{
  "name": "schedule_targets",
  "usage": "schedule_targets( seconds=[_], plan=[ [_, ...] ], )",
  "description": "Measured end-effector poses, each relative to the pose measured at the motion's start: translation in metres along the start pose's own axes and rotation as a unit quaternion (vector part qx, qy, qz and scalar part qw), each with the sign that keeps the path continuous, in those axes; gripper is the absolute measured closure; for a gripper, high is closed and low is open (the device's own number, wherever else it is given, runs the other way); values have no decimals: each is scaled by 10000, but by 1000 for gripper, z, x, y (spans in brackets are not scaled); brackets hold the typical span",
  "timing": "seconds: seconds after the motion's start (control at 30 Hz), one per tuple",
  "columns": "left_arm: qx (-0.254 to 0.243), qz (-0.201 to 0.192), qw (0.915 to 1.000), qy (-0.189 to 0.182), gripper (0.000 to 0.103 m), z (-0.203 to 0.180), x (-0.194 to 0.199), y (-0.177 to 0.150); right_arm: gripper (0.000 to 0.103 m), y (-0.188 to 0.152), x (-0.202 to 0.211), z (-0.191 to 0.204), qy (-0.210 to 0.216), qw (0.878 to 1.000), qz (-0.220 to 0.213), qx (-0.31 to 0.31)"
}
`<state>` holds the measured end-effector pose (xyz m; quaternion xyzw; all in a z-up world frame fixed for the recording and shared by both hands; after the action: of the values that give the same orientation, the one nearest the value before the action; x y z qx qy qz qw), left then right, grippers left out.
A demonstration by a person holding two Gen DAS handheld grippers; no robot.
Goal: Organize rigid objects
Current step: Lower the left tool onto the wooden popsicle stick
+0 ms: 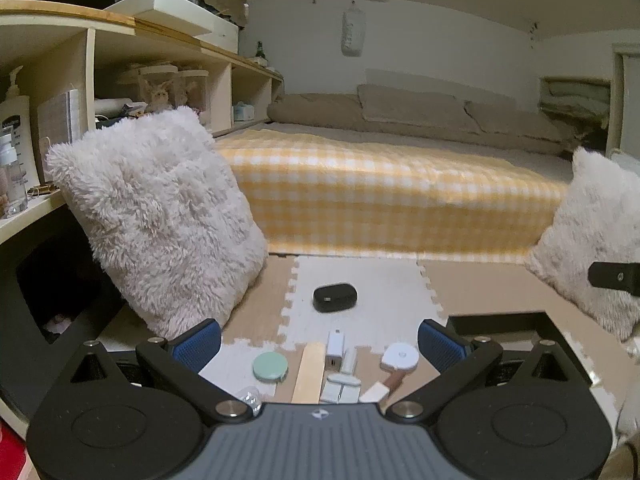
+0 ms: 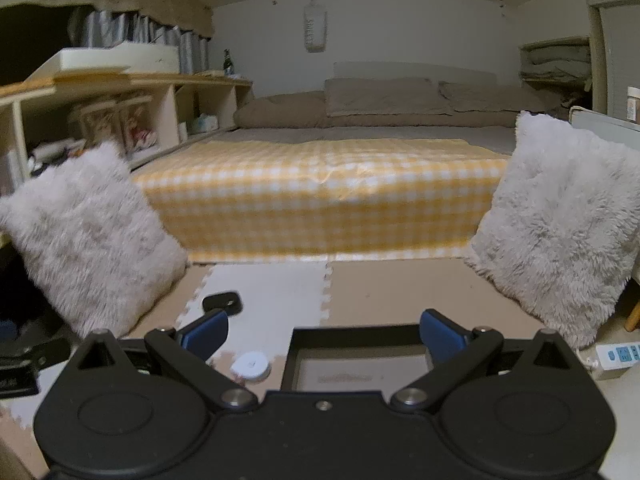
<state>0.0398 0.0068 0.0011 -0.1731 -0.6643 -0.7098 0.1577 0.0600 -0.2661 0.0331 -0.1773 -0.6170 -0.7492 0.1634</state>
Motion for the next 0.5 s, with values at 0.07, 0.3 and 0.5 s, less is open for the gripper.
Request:
schedule_targets(
  seconds=[0.07,0.3,0.5],
  plan=[
    [63,-57,10000,18,0,2,-3,6,0,9,-7,-8,-55,10000,-64,-38],
    [-59,-173,9998,30,0,8,-20,27,0,37,-44,-39,-600,9981,-154,-17],
    [-182,-100,9998,-14,0,16,-44,40,0,37,-93,-72,-838,9960,139,-266]
  ],
)
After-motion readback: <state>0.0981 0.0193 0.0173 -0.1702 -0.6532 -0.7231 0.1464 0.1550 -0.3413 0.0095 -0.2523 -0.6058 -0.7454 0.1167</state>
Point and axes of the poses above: each gripper's, at about its wrist camera, not at the fingertips, and x roughly against the way its jaws point, z to its left, y to its top, the point moved 2 cm from there along -x, roughly the way its jaws point, and after that the axes turned 4 degrees about -x, right-handed, at the moved point
